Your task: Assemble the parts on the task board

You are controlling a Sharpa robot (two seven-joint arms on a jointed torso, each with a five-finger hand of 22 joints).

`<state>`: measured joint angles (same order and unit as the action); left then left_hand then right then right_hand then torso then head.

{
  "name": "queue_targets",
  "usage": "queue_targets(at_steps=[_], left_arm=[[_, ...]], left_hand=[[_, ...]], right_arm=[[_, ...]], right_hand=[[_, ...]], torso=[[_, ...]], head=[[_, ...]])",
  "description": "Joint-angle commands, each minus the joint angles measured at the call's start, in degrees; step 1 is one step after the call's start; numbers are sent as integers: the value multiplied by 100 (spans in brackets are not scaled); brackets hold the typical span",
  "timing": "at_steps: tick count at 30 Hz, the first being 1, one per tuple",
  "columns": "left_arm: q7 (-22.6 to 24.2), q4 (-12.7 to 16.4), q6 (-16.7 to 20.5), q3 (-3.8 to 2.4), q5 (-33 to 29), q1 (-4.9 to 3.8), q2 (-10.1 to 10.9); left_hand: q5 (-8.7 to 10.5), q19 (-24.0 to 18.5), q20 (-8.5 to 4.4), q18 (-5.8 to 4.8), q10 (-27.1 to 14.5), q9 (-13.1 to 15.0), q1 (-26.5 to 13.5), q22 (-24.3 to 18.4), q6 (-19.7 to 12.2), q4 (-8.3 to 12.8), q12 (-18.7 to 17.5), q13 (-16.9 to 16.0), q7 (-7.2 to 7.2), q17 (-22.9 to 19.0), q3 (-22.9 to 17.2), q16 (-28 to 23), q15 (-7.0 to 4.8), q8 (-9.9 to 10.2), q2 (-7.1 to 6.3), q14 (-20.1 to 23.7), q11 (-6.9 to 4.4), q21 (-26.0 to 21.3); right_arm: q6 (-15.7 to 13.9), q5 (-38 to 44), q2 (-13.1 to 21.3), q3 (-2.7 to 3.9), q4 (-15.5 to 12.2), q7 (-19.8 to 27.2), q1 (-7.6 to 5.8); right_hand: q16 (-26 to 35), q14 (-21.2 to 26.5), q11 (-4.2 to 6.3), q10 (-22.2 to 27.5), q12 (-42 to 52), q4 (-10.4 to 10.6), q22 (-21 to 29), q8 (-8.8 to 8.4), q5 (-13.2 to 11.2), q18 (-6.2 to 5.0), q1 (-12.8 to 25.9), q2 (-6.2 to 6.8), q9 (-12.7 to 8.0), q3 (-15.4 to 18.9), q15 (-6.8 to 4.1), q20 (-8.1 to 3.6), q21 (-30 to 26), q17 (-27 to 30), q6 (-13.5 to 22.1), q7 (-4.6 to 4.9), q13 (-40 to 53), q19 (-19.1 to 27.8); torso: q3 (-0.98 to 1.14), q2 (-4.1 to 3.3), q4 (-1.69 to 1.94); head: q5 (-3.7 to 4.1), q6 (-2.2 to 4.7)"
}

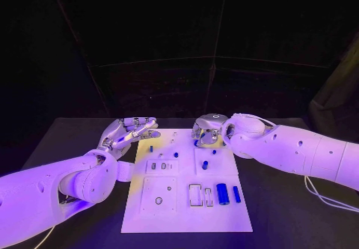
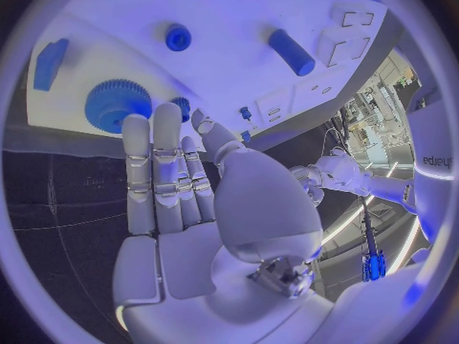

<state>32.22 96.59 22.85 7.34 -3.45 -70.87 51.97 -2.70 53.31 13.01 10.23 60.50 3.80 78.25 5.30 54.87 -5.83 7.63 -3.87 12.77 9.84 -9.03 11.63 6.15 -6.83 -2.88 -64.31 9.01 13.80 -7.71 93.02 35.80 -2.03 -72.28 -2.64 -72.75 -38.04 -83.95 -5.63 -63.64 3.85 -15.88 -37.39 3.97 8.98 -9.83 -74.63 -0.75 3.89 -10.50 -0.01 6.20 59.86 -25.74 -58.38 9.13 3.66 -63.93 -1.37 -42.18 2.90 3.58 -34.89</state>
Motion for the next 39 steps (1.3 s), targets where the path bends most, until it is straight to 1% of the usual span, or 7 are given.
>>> queue_targets(at_steps=[1,4,16,21,30,33,39], left_arm=[[2,0,-92,-6,31,-9,-7],[-3,-7,-93,-6,31,-9,-4],[-26,-38,-101,-5,31,-9,-7],[-41,-39,-107,-5,31,-9,-6],[-63,-45,-119,-5,31,-9,-4],[-70,-48,-122,-5,31,-10,-4],[-80,-55,-123,-5,31,-10,-4]], left_hand=[[-16,33,21,30,9,-8,-59,-9,21,34,-24,10,-1,5,13,-37,53,25,-8,-2,45,-40],[-16,33,21,30,9,-8,-59,-9,21,34,-24,10,-1,5,13,-37,53,25,-8,-2,45,-40],[-16,37,26,31,3,-8,-65,-22,19,53,-48,10,9,13,12,-58,58,44,3,-4,53,-57],[-16,37,26,31,3,-8,-65,-22,19,53,-48,10,9,13,12,-58,58,44,3,-4,53,-57],[-16,40,27,32,4,-8,-63,-27,20,64,-57,10,10,17,7,-65,58,51,12,-7,54,-63],[-16,42,27,32,4,-8,-61,-30,21,70,-61,10,10,19,5,-69,59,55,16,-9,54,-66],[-16,51,28,33,10,-7,-49,-39,26,95,-76,8,7,28,-7,-82,58,66,31,-17,53,-77]], right_arm=[[227,106,-10,4,19,48,-14],[228,107,-12,3,28,59,-14],[293,107,-41,3,76,102,-13],[314,120,-91,3,146,100,-12],[374,176,-158,2,237,72,-11],[385,199,-175,2,263,61,-10],[374,251,-191,2,279,43,-10]], right_hand=[[-64,-71,1,45,-13,-15,-100,-21,15,65,51,-8,1,-60,17,-4,82,-37,29,-4,3,-54],[-152,-61,-2,24,-7,-11,-286,-12,11,92,57,-33,5,-122,19,-1,221,-89,-2,0,3,-122],[-770,-27,16,-104,-11,-14,-888,-9,-162,176,85,-144,8,-566,12,-3,686,-638,-136,-16,-4,-307],[-947,1,14,-123,-19,-11,-1012,-18,-184,189,125,-109,5,-762,20,2,801,-775,-153,-5,-6,-317],[-1048,24,12,-130,-19,-7,-1084,-18,-197,197,157,-57,5,-879,21,8,867,-850,-163,-6,-5,-319],[-1097,32,15,-146,-15,-3,-1126,-13,-200,202,164,-45,7,-937,20,8,902,-889,-180,-8,-4,-327],[-1369,24,28,-236,-8,11,-1390,0,-225,242,157,-20,16,-1176,10,2,1090,-1142,-259,-14,-1,-425]], torso=[[2,-17,4],[-6,-23,7],[-2,-52,7],[-6,-63,18],[-4,-68,23],[-6,-71,23],[-8,-74,23]], head=[[-6,5],[4,7],[3,-25],[15,-51],[9,-97],[35,-124],[33,-154]])
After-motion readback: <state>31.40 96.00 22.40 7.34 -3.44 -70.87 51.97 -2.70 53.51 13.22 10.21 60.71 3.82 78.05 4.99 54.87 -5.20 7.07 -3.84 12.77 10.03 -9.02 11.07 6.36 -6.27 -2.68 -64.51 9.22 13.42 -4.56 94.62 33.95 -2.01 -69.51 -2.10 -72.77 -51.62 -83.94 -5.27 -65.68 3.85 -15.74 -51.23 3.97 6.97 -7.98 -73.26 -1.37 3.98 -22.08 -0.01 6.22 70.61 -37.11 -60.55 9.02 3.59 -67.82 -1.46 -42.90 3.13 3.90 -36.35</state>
